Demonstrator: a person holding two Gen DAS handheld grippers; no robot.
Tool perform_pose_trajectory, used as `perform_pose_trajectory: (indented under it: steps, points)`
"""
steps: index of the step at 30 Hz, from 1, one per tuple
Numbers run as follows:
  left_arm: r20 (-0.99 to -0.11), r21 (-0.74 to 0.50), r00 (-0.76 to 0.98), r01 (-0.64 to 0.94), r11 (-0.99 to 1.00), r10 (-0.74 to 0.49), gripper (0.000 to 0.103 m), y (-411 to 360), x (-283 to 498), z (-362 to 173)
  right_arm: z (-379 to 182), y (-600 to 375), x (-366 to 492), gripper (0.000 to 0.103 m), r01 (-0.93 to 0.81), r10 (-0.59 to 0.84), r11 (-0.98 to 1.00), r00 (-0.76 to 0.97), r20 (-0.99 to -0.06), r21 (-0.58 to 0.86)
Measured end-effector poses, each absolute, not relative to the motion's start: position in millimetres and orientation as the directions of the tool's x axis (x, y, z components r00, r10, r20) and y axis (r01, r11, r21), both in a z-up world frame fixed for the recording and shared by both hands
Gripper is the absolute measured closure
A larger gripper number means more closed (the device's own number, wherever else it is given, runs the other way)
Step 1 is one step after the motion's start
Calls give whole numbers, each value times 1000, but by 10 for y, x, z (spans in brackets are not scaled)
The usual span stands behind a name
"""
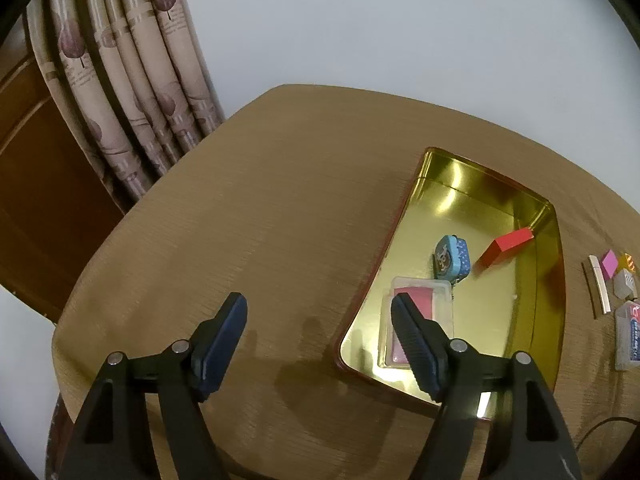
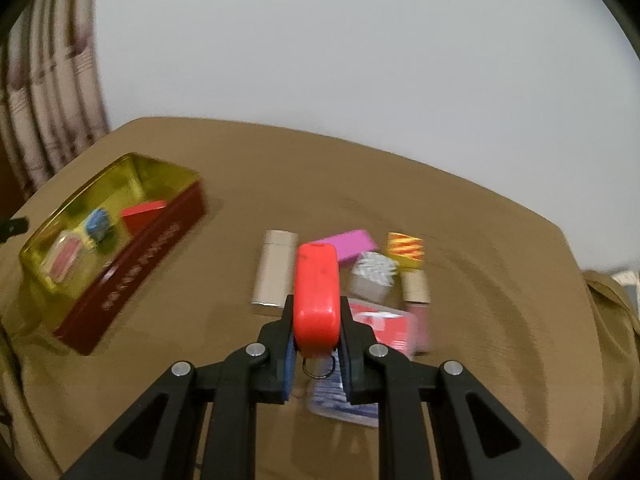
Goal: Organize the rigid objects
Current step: 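Raise the open left tool away from the tin while the right tool holds the red case, then lower the red oval case into the gold tin and open the right tool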
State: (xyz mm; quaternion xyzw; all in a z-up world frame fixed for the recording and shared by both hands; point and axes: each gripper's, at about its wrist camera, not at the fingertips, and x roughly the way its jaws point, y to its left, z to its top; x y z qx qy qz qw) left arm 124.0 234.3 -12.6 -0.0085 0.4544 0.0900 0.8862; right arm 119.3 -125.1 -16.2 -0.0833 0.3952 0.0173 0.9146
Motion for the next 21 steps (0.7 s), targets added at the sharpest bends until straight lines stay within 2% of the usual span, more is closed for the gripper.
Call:
perform_pose_trajectory:
  steps: [10,21]
  points:
    - [-811,57,564,-186,981,154,30,2411,1268,-133,-116,-539,1250,86,-258,108,962,673,-732,-95]
    - [-838,-2,524,-285,959,154,30,2683,1323,-188,23,193,1418,86,-382,199,919,659,-725,-95]
